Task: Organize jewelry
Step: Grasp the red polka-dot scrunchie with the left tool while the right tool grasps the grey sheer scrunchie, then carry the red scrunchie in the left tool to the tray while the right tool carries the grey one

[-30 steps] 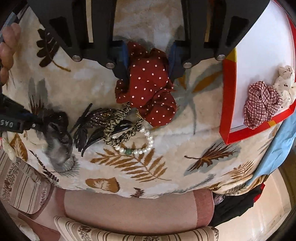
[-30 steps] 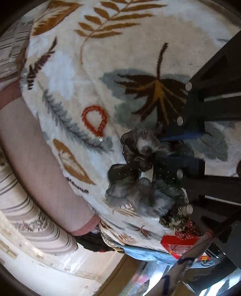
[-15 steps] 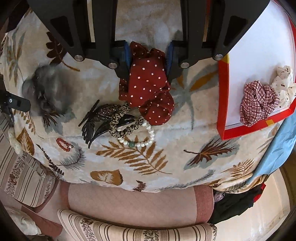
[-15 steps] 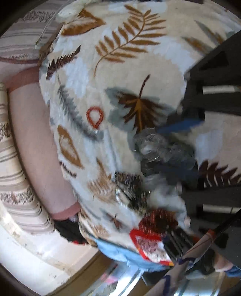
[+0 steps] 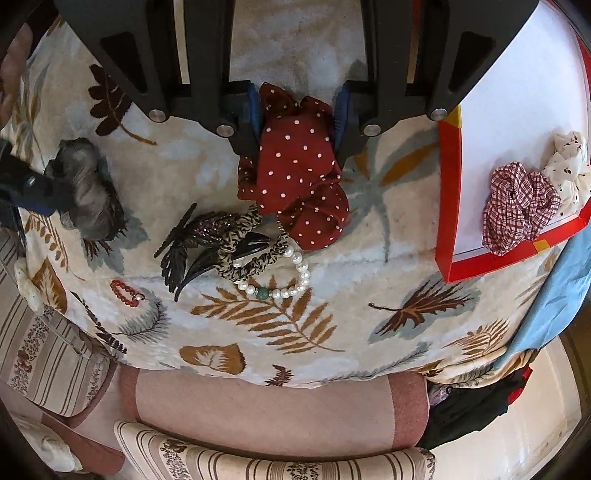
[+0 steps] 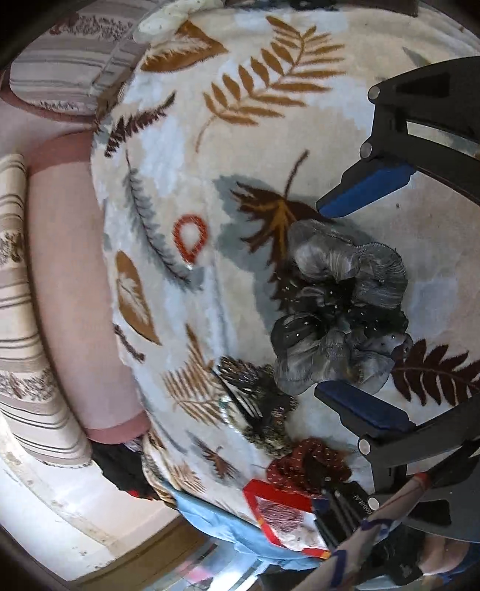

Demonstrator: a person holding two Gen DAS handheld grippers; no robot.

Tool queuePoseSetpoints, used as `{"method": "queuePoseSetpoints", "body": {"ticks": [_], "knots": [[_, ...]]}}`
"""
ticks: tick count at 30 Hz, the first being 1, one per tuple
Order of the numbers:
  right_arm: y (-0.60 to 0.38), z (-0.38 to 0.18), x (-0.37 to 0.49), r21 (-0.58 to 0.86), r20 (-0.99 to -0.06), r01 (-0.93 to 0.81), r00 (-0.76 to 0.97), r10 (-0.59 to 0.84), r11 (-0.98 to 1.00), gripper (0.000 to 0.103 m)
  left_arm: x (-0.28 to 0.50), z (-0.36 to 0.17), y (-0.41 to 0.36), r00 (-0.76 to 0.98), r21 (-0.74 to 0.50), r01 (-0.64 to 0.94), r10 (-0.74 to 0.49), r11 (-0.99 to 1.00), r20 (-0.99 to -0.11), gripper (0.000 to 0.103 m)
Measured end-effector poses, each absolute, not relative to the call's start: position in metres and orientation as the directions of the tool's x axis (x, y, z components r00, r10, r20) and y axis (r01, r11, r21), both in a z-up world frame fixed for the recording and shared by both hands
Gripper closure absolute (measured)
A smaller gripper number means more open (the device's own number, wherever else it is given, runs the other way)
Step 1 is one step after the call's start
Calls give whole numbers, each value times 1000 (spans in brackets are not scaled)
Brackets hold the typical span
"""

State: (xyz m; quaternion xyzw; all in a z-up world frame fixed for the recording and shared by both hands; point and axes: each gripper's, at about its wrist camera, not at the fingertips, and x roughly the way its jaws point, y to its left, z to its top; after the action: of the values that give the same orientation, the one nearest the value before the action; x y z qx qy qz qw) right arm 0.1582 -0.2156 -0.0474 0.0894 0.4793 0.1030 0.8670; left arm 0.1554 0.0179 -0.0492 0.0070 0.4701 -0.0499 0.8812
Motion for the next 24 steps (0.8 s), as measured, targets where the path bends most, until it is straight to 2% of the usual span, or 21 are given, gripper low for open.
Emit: {"method": "queuePoseSetpoints", "body": {"ticks": [4,8,11,14,15,24], "knots": [[-201,-62,160,186,-845,-106,491,214,977,10,155,-50,18,550,-36,93,-81,995,-831,74],[-199,-82,164,208,-872,-101,432,231,973,10,155,-51,17,547,-32,96,-80,995,-833,74],[-190,-86,162,132,-880,-115,443,170,985,10,155,-52,17,545,-32,96,-80,995,-835,74],[-179,-93,161,47,-886,-153,450,112,987,1,156,-53,17,541,-29,98,-77,995,-837,73],[-175,-95,159,13,-881,-167,464,90,986,1,156,-54,17,541,-27,98,-77,995,-838,73],[-181,-96,146,18,-855,-184,507,111,983,1,157,-56,20,533,-32,88,-74,996,-843,71]]}}
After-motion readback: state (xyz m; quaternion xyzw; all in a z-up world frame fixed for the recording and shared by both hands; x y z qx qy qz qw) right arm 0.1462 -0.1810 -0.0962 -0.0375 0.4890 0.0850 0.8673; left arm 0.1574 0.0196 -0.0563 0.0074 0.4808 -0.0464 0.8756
